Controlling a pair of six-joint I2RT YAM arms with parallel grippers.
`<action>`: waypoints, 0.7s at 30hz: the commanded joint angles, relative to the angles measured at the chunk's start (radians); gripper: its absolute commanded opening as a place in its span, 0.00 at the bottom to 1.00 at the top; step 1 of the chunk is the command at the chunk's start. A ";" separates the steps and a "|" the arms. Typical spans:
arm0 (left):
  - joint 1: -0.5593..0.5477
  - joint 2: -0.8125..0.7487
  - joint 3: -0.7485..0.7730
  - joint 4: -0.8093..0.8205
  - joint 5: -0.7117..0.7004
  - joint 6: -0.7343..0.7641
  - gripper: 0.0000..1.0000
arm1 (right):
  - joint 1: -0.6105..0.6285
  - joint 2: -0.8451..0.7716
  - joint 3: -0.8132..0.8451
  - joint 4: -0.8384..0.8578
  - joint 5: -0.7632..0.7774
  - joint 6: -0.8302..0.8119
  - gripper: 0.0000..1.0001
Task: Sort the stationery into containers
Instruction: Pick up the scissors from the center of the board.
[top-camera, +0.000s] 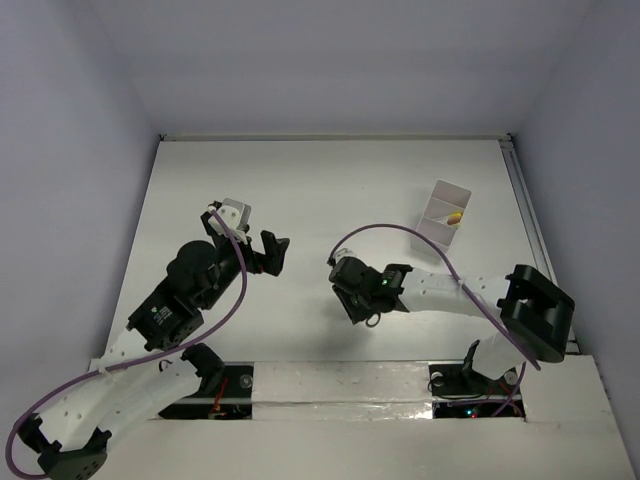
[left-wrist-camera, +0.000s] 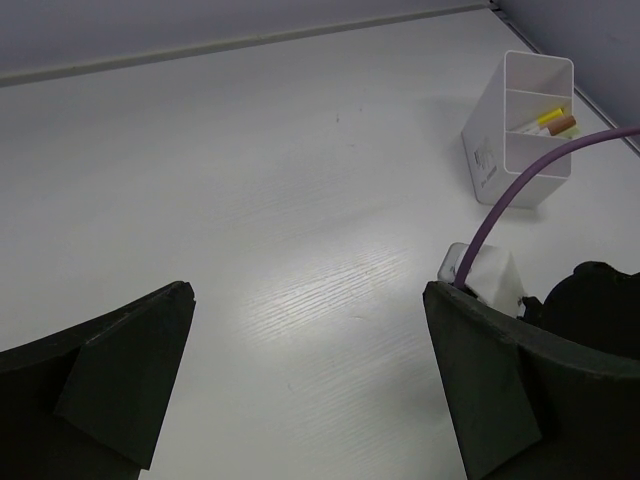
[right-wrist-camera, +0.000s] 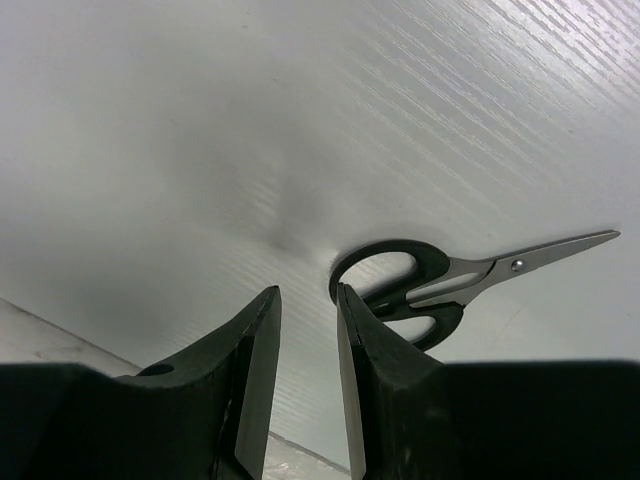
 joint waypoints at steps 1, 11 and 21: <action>0.004 0.001 -0.011 0.055 0.011 0.013 0.99 | 0.009 0.027 0.013 0.002 0.049 -0.008 0.35; 0.004 0.013 -0.013 0.057 0.027 0.011 0.99 | 0.009 0.091 0.016 0.012 0.064 -0.031 0.35; 0.004 0.007 -0.013 0.057 0.024 0.013 0.99 | 0.009 0.123 0.022 0.032 0.017 -0.025 0.15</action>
